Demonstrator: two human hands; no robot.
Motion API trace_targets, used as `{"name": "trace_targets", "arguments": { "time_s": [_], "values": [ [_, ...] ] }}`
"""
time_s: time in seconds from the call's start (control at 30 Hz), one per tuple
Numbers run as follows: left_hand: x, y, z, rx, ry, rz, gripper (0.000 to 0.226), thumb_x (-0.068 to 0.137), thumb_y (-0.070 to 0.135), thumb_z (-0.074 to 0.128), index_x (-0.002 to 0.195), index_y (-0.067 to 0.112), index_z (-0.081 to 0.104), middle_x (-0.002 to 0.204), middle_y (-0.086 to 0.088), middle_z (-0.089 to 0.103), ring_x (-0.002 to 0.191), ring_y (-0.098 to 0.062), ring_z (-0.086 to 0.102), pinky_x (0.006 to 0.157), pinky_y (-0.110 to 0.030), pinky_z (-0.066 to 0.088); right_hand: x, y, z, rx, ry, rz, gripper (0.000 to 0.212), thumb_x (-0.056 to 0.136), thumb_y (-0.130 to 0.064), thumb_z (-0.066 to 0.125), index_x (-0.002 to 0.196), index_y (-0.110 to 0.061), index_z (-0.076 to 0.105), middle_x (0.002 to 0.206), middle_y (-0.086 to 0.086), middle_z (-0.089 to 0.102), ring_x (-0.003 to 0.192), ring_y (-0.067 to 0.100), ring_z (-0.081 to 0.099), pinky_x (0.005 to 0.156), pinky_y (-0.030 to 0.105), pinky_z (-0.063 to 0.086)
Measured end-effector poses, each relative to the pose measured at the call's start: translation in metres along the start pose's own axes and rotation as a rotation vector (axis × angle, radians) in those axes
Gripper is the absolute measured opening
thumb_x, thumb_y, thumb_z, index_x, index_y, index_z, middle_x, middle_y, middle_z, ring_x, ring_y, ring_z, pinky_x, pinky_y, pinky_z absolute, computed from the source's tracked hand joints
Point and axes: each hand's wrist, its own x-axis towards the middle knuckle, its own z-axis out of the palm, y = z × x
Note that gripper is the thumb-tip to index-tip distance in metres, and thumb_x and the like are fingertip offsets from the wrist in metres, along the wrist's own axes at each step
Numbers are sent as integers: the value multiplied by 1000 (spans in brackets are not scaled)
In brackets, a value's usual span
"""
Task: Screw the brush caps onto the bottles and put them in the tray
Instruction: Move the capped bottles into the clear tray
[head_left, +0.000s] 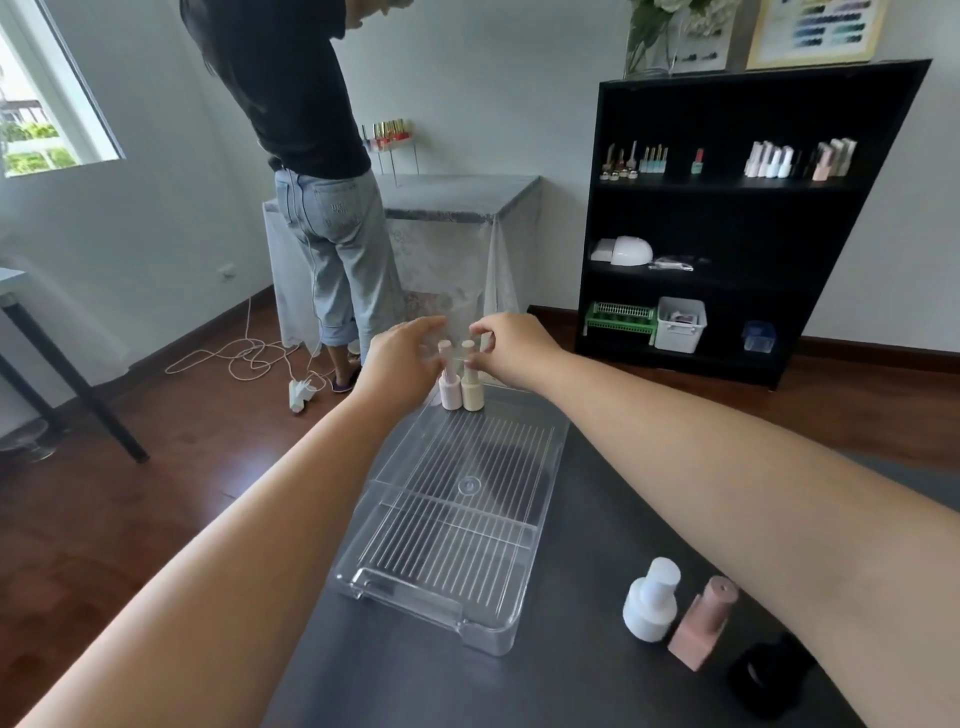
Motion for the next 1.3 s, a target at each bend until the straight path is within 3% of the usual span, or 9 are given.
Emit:
{"name": "trace_targets", "arguments": {
  "time_s": [0.17,0.27,0.37,0.53,0.7,0.8,0.9,1.2,1.3],
  "values": [
    [-31,32,-18,-67,137,166,43,84,16,66,126,25,61,119,5,59,109,-14,58,94,-33,50,-40,9,-43,34,38,-55,36,84,-30,71,119,-20,66,83,-12,57,76,6,55,63,16,38],
    [-63,60,-22,-201,120,265,34,85,19,67,117,29,64,112,15,59,102,-3,60,86,-23,53,-84,20,-74,49,15,-45,25,83,-32,72,107,-28,72,86,-9,67,80,6,62,65,15,42],
    [-97,86,-17,-239,-66,366,27,84,23,71,110,31,67,104,16,64,99,0,61,84,-21,54,-137,33,-100,98,8,-32,20,82,-34,73,103,-33,73,90,-9,72,83,5,65,69,11,46],
    [-146,116,4,-231,-426,445,32,83,33,74,114,29,68,107,13,65,100,4,58,84,-15,49,-228,54,-121,237,-76,9,21,74,-43,76,94,-38,75,92,-5,73,93,13,67,87,27,51],
    [-176,129,21,-237,-562,449,38,83,32,74,120,30,65,110,11,65,101,2,58,84,-17,50,-296,78,-105,219,-141,66,39,62,-63,72,100,-53,67,97,-23,67,87,1,63,83,26,51],
    [-184,131,27,-228,-572,417,33,82,27,75,115,29,68,104,9,66,96,-3,60,84,-22,52,-316,90,-88,199,-144,86,44,59,-65,74,101,-57,63,98,-31,61,86,0,62,81,25,51],
    [-186,132,31,-187,-548,395,22,84,19,73,104,27,72,95,12,67,86,-4,62,81,-24,53,-323,100,-73,189,-73,93,22,73,-47,78,92,-52,68,94,-31,61,83,-1,60,74,20,47],
    [-162,131,29,-267,-438,315,25,80,23,76,95,40,67,87,18,68,75,5,59,69,-5,42,-310,109,-84,98,59,155,12,85,-32,72,95,-39,68,96,-16,66,83,7,61,67,16,42],
    [-139,132,20,-305,-338,279,25,78,25,78,96,39,68,87,17,69,70,4,59,74,-14,49,-291,104,-97,68,129,137,15,85,-30,71,99,-35,69,94,-18,65,82,3,60,63,14,39]
  ]
}}
